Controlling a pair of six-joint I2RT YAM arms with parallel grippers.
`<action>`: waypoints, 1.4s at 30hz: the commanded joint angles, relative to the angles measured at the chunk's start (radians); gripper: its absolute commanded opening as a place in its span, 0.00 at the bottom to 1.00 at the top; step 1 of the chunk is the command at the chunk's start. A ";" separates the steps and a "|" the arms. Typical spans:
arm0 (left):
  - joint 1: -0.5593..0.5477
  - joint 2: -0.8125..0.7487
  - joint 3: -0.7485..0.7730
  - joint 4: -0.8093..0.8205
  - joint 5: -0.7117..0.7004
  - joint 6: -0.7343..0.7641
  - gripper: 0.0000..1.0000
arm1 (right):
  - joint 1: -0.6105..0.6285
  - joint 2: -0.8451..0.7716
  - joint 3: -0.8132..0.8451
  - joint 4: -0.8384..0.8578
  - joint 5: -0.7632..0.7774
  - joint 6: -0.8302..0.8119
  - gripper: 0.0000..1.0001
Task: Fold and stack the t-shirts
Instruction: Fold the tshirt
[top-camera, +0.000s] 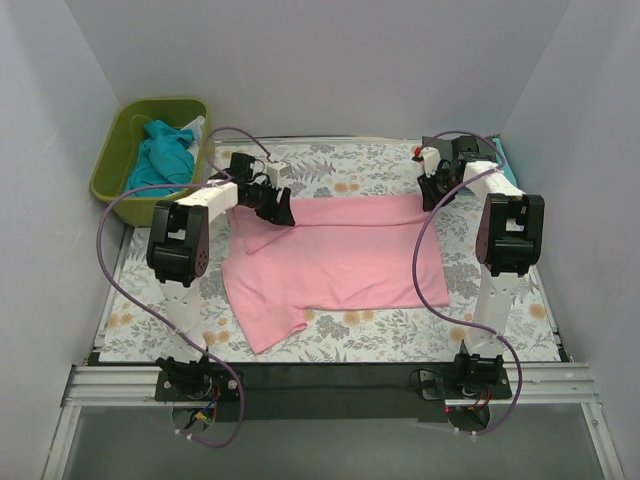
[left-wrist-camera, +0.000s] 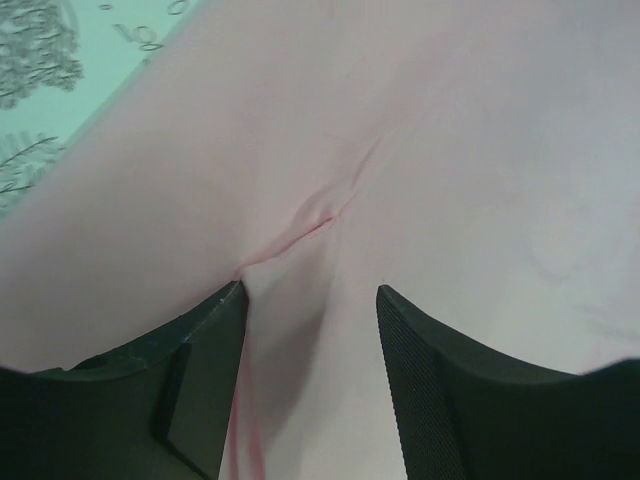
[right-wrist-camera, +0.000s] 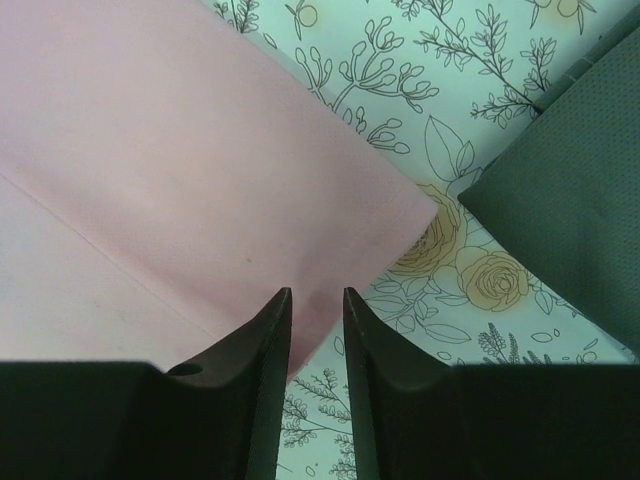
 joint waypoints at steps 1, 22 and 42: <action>-0.059 -0.074 -0.013 0.023 0.012 -0.008 0.50 | 0.005 -0.005 0.000 -0.020 0.034 -0.035 0.28; 0.108 -0.359 -0.227 0.011 -0.177 -0.006 0.41 | 0.009 -0.021 0.072 -0.029 0.020 0.006 0.39; 0.123 -0.211 -0.356 0.097 -0.387 -0.105 0.35 | 0.055 0.009 -0.069 -0.027 0.169 -0.098 0.15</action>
